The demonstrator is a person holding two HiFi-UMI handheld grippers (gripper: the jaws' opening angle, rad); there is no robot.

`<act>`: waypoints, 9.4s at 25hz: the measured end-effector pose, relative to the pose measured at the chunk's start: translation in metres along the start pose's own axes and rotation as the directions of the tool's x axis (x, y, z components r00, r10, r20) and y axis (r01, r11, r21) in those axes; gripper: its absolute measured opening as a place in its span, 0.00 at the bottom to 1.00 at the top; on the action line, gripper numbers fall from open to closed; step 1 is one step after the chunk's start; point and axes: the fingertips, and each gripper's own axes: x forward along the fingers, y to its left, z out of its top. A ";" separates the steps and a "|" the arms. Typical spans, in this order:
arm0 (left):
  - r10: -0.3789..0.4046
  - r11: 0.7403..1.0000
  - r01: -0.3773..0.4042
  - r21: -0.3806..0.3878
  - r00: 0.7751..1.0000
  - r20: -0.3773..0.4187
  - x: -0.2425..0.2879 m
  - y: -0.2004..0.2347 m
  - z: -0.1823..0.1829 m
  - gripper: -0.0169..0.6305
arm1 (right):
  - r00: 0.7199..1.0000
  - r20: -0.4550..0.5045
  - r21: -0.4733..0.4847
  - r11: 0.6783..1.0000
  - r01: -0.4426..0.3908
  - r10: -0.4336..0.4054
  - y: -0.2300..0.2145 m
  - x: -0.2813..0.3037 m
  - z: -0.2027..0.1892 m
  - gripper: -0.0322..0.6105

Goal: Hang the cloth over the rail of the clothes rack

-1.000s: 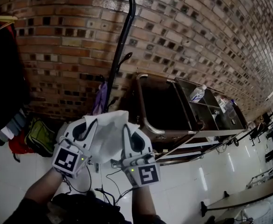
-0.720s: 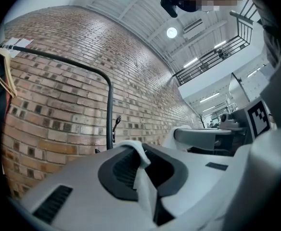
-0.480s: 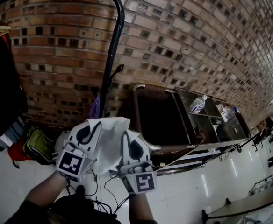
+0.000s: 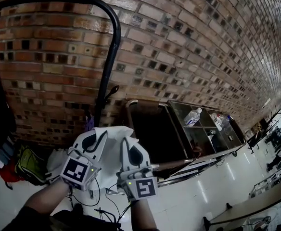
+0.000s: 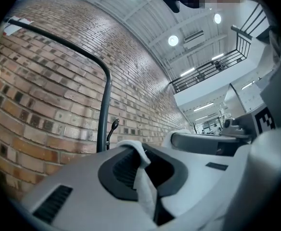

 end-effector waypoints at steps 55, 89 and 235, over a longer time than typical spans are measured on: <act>-0.039 0.970 -0.075 0.231 0.889 0.455 0.271 0.044 0.263 0.09 | 0.859 0.508 -0.268 0.959 0.095 0.057 -0.207 0.180 0.212 0.10; 0.069 0.760 -0.457 0.462 0.764 0.642 0.144 0.211 0.498 0.09 | 0.740 0.636 -0.268 0.962 -0.056 0.220 -0.083 0.232 0.312 0.10; 0.309 0.949 -0.316 -0.011 0.932 -0.188 -0.248 0.341 -0.135 0.05 | 0.998 -0.026 0.215 0.976 -0.043 0.050 0.253 0.173 -0.148 0.08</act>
